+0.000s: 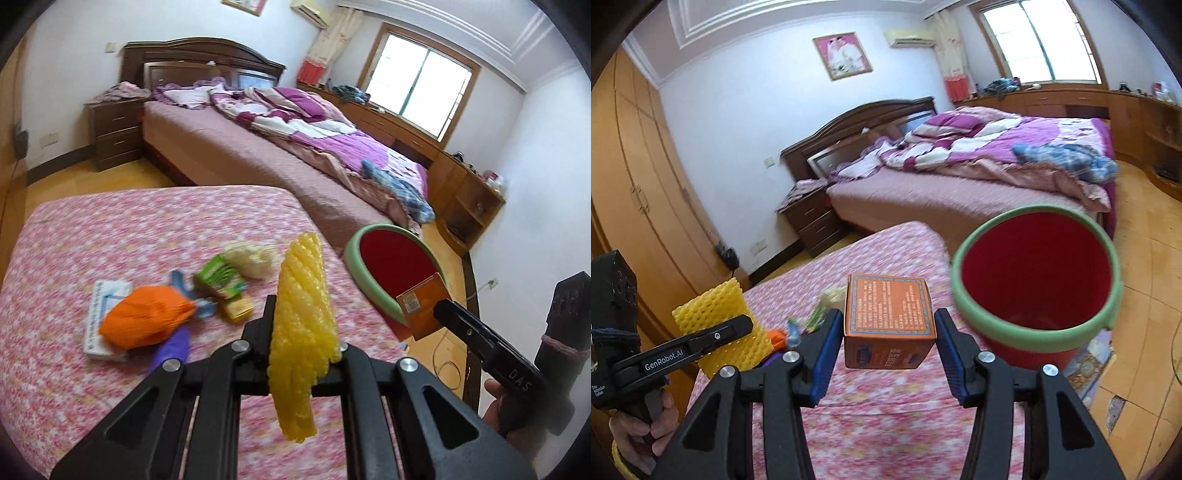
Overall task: Collect trash
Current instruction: 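Carry both items over the red bucket and open both tools to drop them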
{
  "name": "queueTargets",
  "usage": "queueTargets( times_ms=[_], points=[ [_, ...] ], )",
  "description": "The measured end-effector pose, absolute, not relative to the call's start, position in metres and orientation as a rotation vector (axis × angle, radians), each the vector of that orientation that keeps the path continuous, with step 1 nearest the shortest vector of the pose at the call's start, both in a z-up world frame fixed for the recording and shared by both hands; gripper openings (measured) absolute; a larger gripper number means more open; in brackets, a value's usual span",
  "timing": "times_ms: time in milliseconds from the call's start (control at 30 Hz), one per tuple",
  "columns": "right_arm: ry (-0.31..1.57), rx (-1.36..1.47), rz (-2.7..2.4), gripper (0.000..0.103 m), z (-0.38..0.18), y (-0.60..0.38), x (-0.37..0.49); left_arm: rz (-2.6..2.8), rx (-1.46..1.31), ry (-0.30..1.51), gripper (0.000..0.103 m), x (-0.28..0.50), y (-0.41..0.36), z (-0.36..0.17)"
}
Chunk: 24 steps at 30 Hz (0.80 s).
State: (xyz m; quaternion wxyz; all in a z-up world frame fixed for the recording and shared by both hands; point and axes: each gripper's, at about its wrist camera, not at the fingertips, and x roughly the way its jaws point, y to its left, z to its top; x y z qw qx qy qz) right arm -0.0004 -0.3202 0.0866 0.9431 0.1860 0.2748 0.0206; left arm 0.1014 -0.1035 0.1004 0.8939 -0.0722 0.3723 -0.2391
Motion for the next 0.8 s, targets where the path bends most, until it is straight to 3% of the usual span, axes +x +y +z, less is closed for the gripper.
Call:
queueTargets(
  times_ms=[433,800],
  points=[
    [0.531,0.452,-0.104,0.053,0.073,-0.407,-0.009,-0.659,-0.030,0.780,0.011,0.123,-0.221,0.103],
    [0.570,0.495,-0.186,0.054,0.039,-0.456,0.003,-0.745,0.022,0.805,0.011,0.155,-0.299,0.075]
  ],
)
